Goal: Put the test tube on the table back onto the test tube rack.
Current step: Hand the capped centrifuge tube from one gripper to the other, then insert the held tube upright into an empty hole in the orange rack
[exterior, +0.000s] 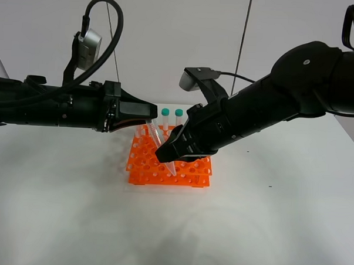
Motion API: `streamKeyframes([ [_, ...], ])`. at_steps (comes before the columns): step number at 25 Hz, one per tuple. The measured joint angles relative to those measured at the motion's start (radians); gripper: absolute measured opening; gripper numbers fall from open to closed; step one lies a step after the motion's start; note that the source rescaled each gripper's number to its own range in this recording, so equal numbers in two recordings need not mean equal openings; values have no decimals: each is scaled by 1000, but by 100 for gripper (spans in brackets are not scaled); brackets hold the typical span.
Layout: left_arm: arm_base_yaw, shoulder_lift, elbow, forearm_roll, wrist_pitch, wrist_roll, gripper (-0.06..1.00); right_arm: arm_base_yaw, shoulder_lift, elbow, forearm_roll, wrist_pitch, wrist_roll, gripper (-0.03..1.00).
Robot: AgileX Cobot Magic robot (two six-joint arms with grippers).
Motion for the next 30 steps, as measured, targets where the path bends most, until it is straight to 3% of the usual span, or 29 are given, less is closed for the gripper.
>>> streamKeyframes([
  [3, 0, 0, 0, 0, 8, 0, 1, 0, 0, 0, -1, -26, -11, 73],
  [6, 0, 0, 0, 0, 8, 0, 1, 0, 0, 0, -8, -22, -22, 93],
  [11, 0, 0, 0, 0, 8, 0, 1, 0, -57, -44, -111, 89, 94, 99],
  [17, 0, 0, 0, 0, 8, 0, 1, 0, -141, -180, -450, 275, 407, 99],
  [22, 0, 0, 0, 0, 8, 0, 1, -18, -140, -197, -699, 313, 609, 99],
  [25, 0, 0, 0, 0, 8, 0, 1, -95, -140, -197, -720, 315, 657, 99],
  [30, 0, 0, 0, 0, 8, 0, 1, -314, -140, -197, -724, 315, 659, 99],
])
